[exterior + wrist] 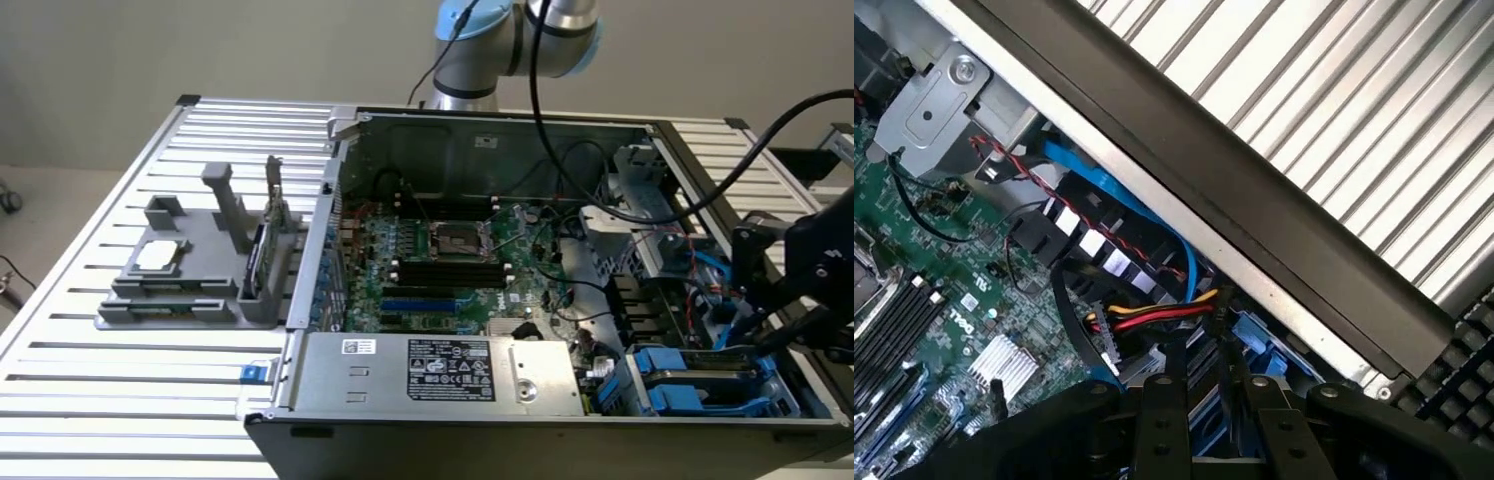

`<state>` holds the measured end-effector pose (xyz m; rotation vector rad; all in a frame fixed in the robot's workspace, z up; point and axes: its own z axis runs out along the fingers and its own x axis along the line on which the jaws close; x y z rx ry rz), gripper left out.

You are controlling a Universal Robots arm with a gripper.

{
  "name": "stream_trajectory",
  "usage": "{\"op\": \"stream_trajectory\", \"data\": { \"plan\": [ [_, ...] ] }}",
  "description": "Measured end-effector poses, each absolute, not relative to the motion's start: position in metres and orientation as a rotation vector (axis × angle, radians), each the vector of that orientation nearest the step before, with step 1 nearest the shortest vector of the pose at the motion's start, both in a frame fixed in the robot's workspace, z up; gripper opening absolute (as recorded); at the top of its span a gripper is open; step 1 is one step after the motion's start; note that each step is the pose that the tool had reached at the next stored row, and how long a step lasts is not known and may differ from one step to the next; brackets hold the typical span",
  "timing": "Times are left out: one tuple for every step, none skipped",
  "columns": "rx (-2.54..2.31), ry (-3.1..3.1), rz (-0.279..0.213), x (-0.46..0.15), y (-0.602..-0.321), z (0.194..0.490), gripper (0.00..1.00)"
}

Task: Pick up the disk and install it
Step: 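Insert the first disk wire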

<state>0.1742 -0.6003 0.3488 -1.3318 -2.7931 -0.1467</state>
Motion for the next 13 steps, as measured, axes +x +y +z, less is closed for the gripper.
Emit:
{"op": "stream_trajectory", "data": {
  "plan": [
    [-1.343,-2.788,-0.147,0.1743,-0.6005,0.3475,0.27],
    [-1.355,-2.783,-0.148,0.1743,-0.6006,0.3459,0.27],
    [-1.368,-2.777,-0.148,0.1743,-0.6008,0.3445,0.27],
    [-1.38,-2.771,-0.148,0.1743,-0.6009,0.3433,0.27],
    [-1.392,-2.765,-0.148,0.1743,-0.6009,0.3427,0.27],
    [-1.405,-2.76,-0.148,0.1743,-0.601,0.3423,0.29],
    [-1.414,-2.756,-0.148,0.1743,-0.6011,0.3423,0.29],
    [-1.421,-2.752,-0.149,0.1744,-0.6011,0.3423,0.29],
    [-1.426,-2.749,-0.149,0.1745,-0.6012,0.342,0.36],
    [-1.433,-2.746,-0.149,0.1746,-0.6012,0.3421,0.36],
    [-1.44,-2.743,-0.149,0.1747,-0.6012,0.3421,0.36],
    [-1.446,-2.74,-0.15,0.1748,-0.6012,0.3421,0.36],
    [-1.452,-2.737,-0.15,0.1749,-0.6012,0.342,0.36]
  ]
}}
